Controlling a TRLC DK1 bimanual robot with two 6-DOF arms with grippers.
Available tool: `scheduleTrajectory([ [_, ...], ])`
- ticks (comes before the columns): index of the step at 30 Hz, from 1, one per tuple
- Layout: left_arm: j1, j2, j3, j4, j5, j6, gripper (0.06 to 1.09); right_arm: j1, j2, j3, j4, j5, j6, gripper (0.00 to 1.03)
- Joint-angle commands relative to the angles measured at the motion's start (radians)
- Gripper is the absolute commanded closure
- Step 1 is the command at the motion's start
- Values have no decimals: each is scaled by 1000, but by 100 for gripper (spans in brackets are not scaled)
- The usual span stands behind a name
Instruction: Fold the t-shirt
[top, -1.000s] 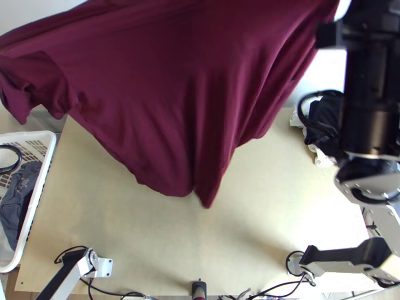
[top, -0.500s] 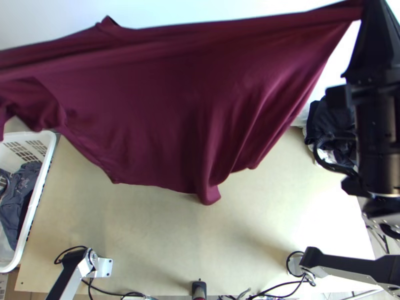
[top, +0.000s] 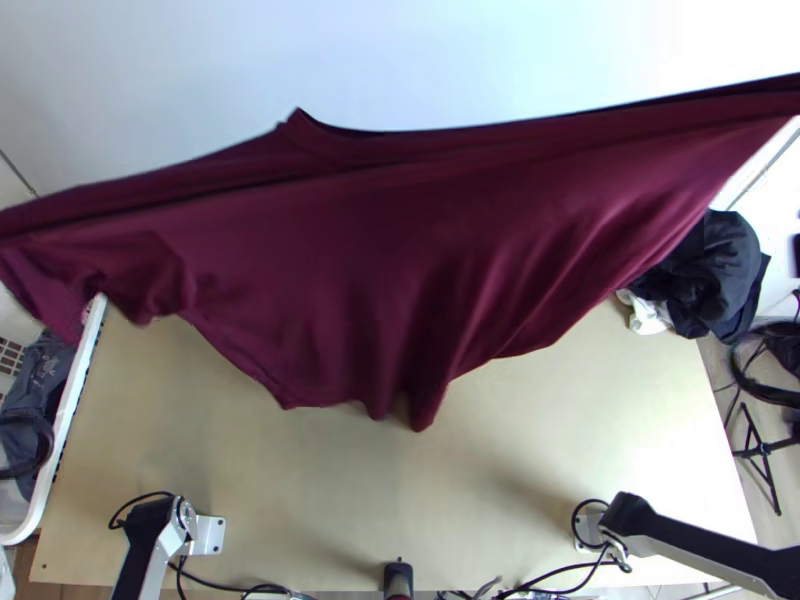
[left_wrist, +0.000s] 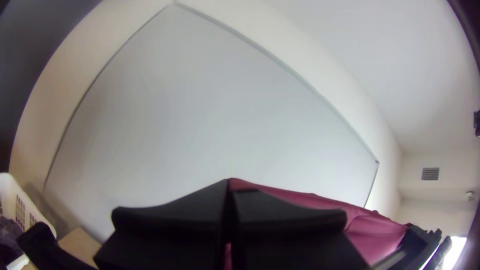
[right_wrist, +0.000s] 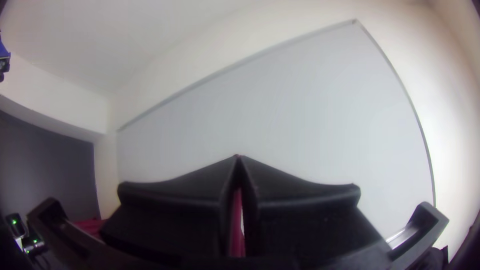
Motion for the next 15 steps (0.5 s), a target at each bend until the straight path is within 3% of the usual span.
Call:
scheduleTrajectory([
  [1,32,-49,51,-54,-2,1,105,-33,-24,83,-71,14,37,100],
  [8,69,-24,158,-51,1,-38,105,-16,58,205,-80,14,79,100],
  [15,69,-21,-47,22,53,-73,105,17,65,-2,-52,11,137,100],
])
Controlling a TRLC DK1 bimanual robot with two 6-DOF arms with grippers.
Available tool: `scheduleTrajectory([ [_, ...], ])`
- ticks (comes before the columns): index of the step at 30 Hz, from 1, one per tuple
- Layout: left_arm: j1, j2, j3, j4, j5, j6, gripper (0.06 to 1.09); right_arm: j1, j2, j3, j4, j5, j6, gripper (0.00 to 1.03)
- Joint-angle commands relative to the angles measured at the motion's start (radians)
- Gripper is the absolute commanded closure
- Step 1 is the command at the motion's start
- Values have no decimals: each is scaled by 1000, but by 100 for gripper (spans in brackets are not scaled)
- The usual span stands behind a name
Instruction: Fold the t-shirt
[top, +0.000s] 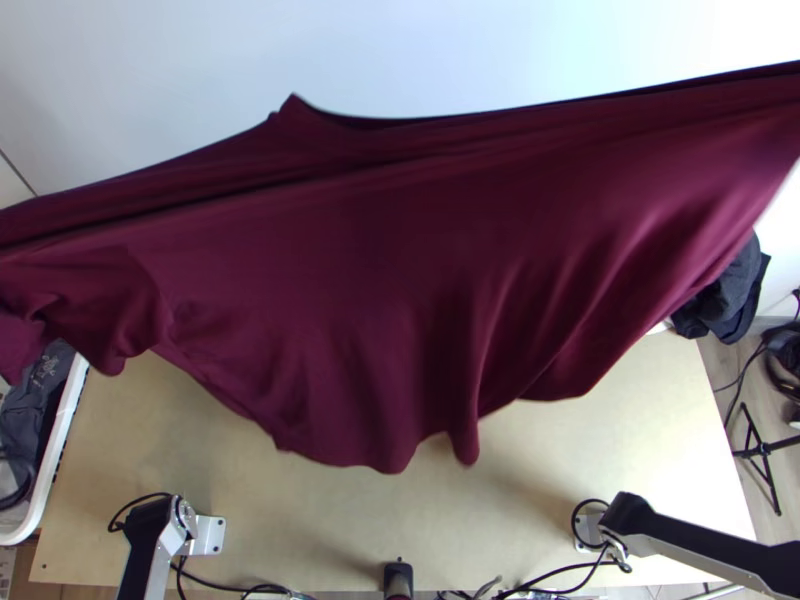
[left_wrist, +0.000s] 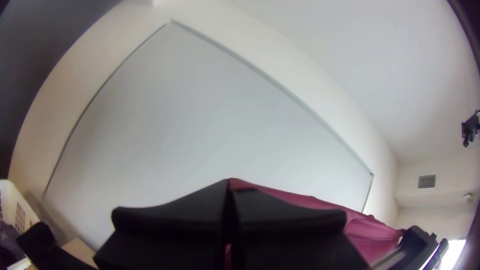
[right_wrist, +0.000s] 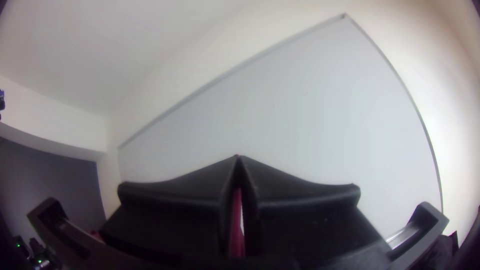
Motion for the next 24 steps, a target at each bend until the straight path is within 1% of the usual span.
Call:
scheduleTrajectory([
  [1,9,8,-170,85,44,-34,105,24,22,-170,21,-13,68,100],
  [3,3,18,-246,135,47,-36,105,18,22,-282,83,-31,92,100],
  [5,-4,35,-315,189,47,-36,105,-10,17,-420,185,-57,97,100],
  [8,-44,76,-400,255,30,-29,105,-100,34,-566,245,-115,212,100],
  [10,-100,104,-472,316,-14,-13,105,-166,64,-639,262,-154,278,100],
  [11,-145,122,-502,344,-51,9,105,-197,87,-670,279,-171,310,100],
  [14,-280,176,-602,450,-149,84,105,-266,175,-734,325,-206,367,100],
  [17,-307,278,-682,559,-155,89,105,-315,284,-787,411,-224,384,100],
  [19,-309,361,-714,648,-155,107,105,-355,367,-793,425,-226,417,100],
  [20,-307,404,-723,691,-161,118,105,-361,413,-791,426,-231,416,100],
  [22,-309,492,-719,737,-161,138,105,-380,499,-788,486,-231,413,100],
  [24,-303,578,-702,783,-161,141,105,-386,583,-762,511,-232,401,100],
])
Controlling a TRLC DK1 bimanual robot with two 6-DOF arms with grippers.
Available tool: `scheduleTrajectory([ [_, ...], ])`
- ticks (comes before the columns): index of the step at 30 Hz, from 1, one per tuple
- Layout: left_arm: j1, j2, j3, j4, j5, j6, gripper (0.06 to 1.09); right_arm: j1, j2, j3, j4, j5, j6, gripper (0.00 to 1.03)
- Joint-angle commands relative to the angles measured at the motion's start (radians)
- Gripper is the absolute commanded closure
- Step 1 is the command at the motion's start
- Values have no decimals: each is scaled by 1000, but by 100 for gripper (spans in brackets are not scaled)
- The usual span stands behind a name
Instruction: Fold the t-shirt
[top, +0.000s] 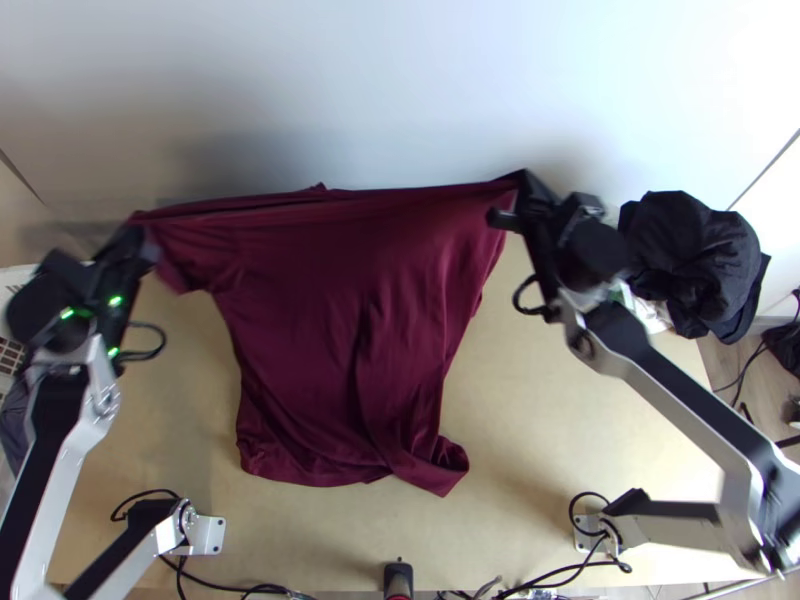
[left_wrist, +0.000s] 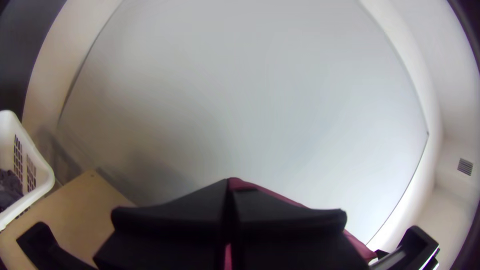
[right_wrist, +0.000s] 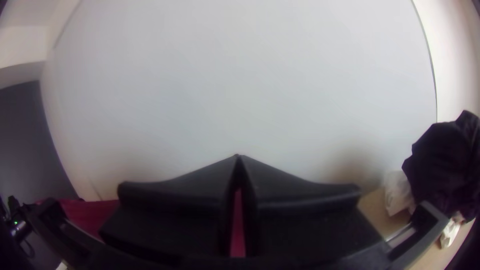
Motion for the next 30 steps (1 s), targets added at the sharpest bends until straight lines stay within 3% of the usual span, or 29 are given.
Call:
scheduleTrajectory([
  [1,-34,277,-45,195,-22,49,105,-77,284,-8,120,-21,19,100],
  [8,-28,508,86,257,-83,51,105,-74,493,144,197,-18,-33,100],
  [18,6,852,284,301,-137,103,105,-73,711,365,228,-20,-220,100],
  [19,15,875,302,300,-146,101,105,-73,722,379,228,-20,-225,94],
  [20,19,886,311,300,-163,95,103,-74,728,388,228,-20,-225,75],
  [22,26,880,310,290,-169,95,87,-73,726,386,226,-18,-225,26],
  [23,26,864,299,283,-171,97,67,-70,716,376,225,-15,-234,9],
  [24,24,846,284,280,-171,100,43,-66,700,356,225,-14,-243,5],
  [25,24,824,265,270,-169,104,25,-63,677,331,225,-11,-243,4],
  [30,15,712,182,240,-168,149,12,-43,542,190,225,3,-265,4],
])
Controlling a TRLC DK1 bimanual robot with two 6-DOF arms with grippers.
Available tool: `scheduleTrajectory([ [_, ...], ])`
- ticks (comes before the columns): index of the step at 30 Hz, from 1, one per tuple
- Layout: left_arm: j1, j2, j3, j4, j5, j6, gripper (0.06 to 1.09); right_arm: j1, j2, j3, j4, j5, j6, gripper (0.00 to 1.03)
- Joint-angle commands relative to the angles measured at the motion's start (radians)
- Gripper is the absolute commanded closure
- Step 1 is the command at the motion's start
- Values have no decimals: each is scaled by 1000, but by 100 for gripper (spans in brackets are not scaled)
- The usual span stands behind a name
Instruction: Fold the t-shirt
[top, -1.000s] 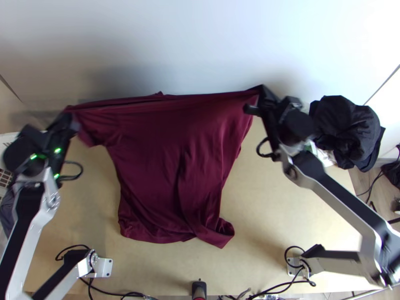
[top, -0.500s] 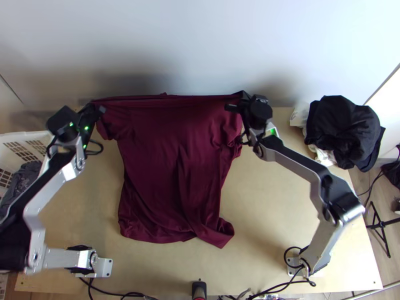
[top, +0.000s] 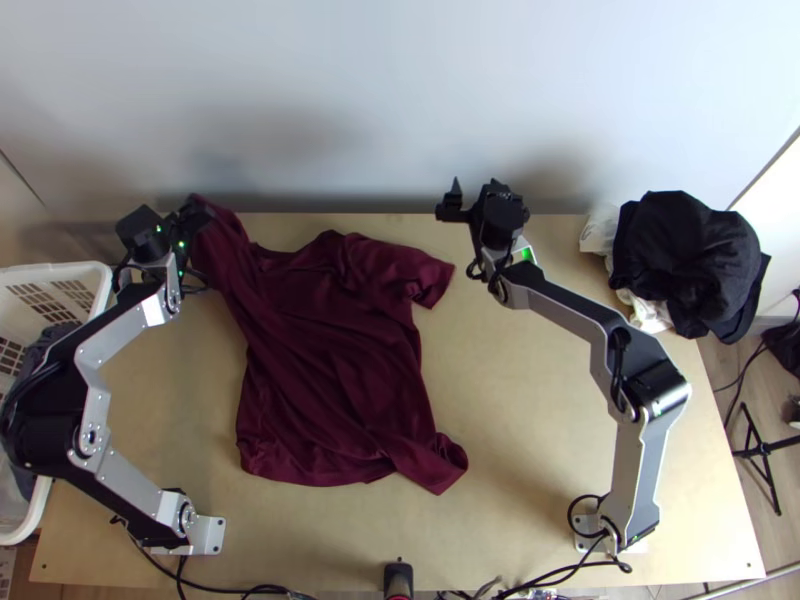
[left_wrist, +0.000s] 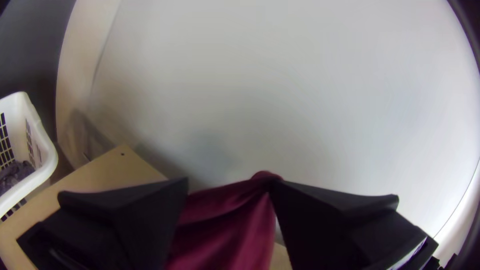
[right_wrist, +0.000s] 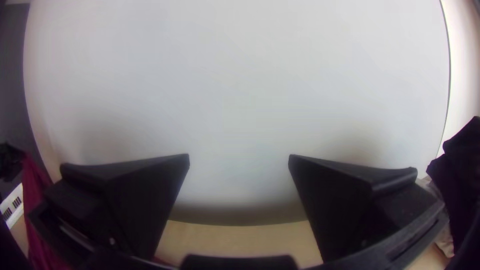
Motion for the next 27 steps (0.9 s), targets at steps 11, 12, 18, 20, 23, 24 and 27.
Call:
scheduleTrajectory([
  [11,-7,-207,-182,-53,4,53,12,73,-295,-366,-3,12,-81,5],
  [12,-7,-225,-193,-59,4,53,12,71,-293,-375,-3,12,-76,5],
  [18,-82,-378,-236,-213,69,110,11,57,-231,-371,-10,4,-73,7],
  [20,-136,-426,-239,-285,73,150,11,56,-211,-366,-12,3,-73,7],
  [23,-222,-481,-247,-366,73,191,11,47,-171,-351,-10,3,-70,7],
  [24,-254,-498,-253,-380,73,195,11,39,-155,-343,-10,3,-67,7],
  [27,-339,-527,-251,-441,71,196,11,13,-112,-313,-10,3,-47,7],
])
